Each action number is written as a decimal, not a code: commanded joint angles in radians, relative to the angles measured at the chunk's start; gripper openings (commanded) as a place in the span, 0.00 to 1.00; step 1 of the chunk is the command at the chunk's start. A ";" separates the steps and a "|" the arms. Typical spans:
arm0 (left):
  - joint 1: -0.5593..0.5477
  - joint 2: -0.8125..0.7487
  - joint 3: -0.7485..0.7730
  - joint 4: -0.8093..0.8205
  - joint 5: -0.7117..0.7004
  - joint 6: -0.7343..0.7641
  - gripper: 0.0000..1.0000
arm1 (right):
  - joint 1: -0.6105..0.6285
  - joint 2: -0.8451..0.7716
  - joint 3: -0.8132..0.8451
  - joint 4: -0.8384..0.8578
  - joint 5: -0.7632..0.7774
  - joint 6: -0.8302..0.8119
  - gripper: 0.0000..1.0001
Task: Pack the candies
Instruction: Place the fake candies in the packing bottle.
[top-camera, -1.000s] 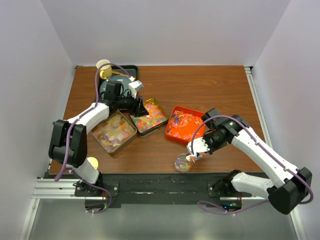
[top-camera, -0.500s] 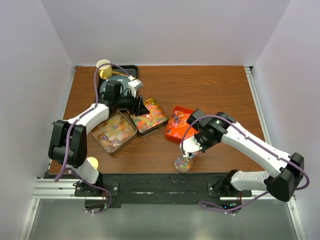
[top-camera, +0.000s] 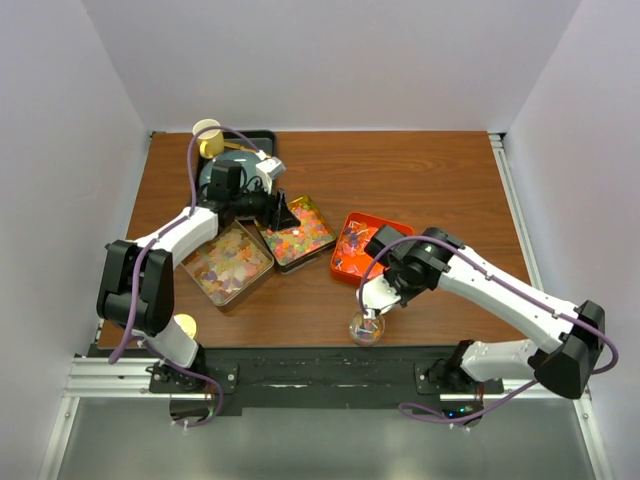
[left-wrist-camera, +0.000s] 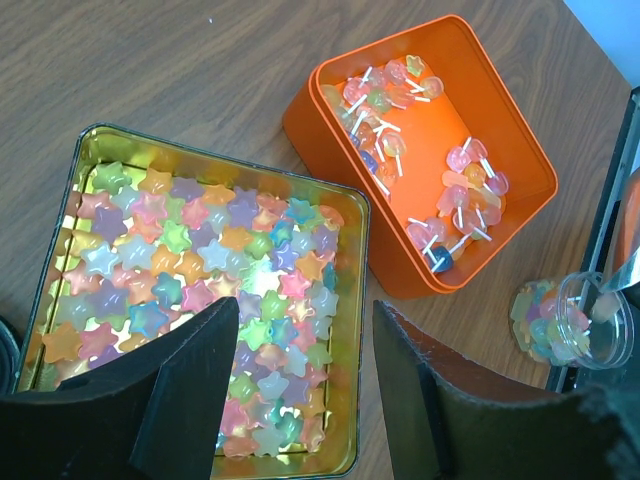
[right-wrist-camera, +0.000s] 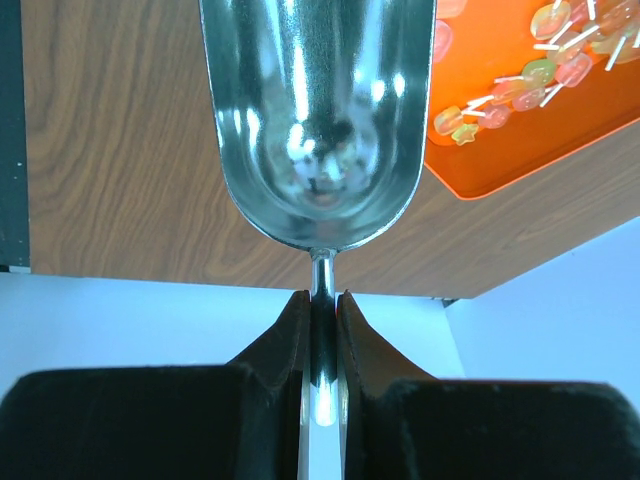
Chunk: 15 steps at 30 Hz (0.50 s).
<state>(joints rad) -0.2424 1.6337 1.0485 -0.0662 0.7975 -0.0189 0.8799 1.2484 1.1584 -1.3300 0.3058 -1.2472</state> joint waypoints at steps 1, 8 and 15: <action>0.008 -0.017 -0.004 0.052 0.026 -0.015 0.61 | 0.010 -0.052 0.020 -0.190 0.039 -0.046 0.00; 0.008 -0.009 -0.007 0.051 0.042 -0.026 0.61 | -0.021 -0.053 0.043 -0.147 0.035 0.027 0.00; -0.023 -0.035 -0.105 0.127 0.051 -0.039 0.61 | -0.252 0.149 0.208 -0.127 0.039 0.187 0.00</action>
<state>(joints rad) -0.2443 1.6337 1.0023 -0.0090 0.8196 -0.0460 0.7345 1.3159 1.2549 -1.3460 0.3145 -1.1564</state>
